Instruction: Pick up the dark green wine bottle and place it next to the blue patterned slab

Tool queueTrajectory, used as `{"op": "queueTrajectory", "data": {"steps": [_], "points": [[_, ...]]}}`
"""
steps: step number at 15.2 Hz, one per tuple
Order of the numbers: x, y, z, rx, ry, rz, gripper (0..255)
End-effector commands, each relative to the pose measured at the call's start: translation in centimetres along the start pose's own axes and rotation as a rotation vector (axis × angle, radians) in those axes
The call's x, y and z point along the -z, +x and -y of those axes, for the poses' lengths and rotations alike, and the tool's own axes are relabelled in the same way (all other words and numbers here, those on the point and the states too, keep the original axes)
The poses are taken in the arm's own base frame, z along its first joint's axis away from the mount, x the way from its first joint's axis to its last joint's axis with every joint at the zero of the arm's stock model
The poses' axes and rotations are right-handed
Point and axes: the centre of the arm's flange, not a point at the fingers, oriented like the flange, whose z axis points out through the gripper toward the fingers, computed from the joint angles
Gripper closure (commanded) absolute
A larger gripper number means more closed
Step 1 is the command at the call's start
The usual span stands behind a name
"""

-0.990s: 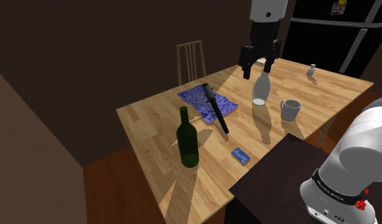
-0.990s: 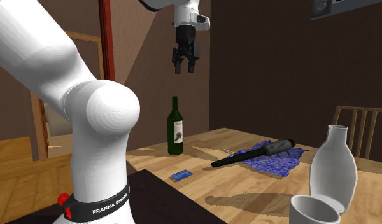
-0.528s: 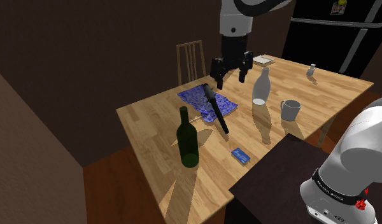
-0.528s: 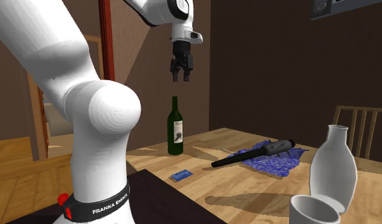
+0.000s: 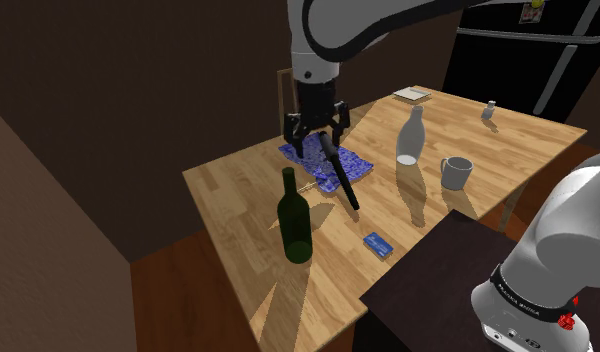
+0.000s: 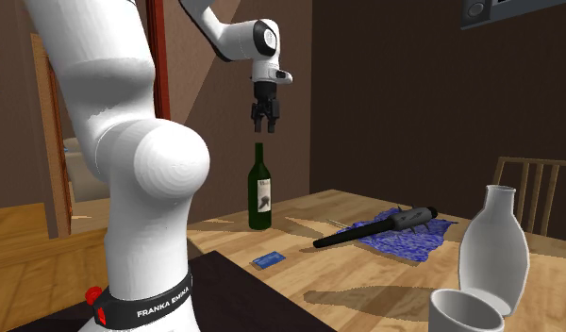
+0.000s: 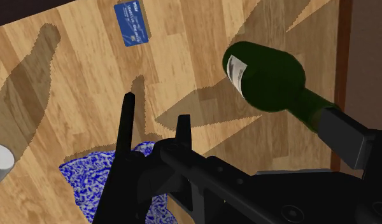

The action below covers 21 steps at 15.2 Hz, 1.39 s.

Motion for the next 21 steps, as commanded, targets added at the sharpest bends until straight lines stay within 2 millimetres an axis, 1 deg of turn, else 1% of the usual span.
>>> {"op": "queueTrajectory", "data": {"steps": [1, 5, 6, 12, 13, 21], "points": [[-0.8, 1.0, 2.5, -0.007, 0.001, -0.001, 0], [-2.5, 2.9, 7.1, -0.017, 0.001, -0.005, 0], [-2.5, 3.0, 7.2, -0.017, 0.001, -0.005, 0], [-5.7, 3.0, 7.2, -0.017, 0.001, -0.005, 0], [-6.5, 3.0, 7.2, -0.017, 0.001, -0.005, 0], [-6.5, 3.0, 7.2, -0.017, 0.001, -0.005, 0]]}}
